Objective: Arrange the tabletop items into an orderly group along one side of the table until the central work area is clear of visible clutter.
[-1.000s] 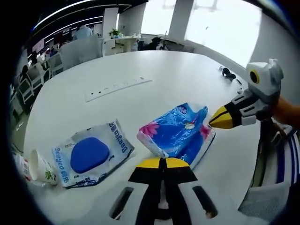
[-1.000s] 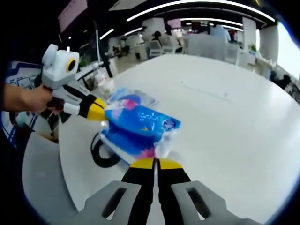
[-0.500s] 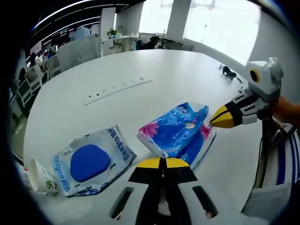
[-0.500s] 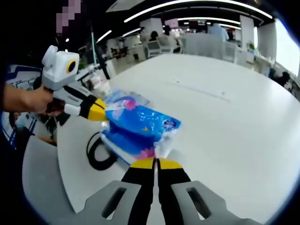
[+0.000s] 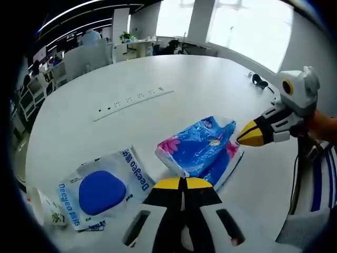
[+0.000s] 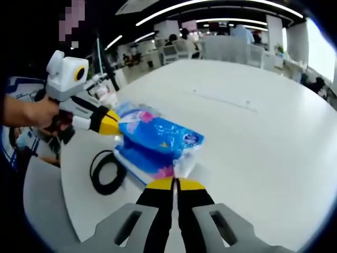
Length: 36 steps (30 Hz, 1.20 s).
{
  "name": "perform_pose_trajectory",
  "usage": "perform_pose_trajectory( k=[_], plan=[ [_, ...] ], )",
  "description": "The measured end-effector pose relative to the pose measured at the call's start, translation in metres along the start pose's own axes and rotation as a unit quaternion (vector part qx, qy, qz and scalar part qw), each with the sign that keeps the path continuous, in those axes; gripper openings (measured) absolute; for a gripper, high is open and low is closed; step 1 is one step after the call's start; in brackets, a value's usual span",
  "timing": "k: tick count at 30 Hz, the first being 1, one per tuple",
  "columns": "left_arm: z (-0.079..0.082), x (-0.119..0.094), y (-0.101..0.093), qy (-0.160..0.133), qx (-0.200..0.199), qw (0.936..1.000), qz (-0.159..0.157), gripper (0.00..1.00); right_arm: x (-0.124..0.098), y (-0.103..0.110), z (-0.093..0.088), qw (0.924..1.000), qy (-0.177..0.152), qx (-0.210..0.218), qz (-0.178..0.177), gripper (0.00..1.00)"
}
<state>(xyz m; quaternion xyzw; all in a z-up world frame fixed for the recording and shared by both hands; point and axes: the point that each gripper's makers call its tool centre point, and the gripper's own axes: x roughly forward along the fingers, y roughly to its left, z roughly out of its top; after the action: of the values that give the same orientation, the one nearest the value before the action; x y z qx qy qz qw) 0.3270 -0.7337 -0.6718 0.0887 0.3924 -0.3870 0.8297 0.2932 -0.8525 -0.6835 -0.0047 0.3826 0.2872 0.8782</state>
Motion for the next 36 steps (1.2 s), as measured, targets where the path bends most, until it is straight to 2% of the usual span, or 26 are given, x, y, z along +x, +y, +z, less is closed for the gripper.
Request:
perform_pose_trajectory(
  k=[5, 13, 36],
  plan=[
    [-0.001, 0.007, 0.003, 0.004, 0.000, 1.0000, 0.002, 0.00, 0.005, -0.005, -0.001, 1.0000, -0.001, 0.002, -0.002, 0.00],
    [0.000, 0.019, 0.009, 0.001, -0.036, 0.9993, 0.003, 0.00, 0.014, -0.014, -0.003, 0.9999, -0.001, 0.009, -0.006, 0.00],
    [0.004, 0.042, 0.021, 0.007, -0.031, 0.9994, 0.014, 0.00, 0.035, -0.027, -0.009, 0.9996, 0.005, 0.020, -0.017, 0.00]
  ],
)
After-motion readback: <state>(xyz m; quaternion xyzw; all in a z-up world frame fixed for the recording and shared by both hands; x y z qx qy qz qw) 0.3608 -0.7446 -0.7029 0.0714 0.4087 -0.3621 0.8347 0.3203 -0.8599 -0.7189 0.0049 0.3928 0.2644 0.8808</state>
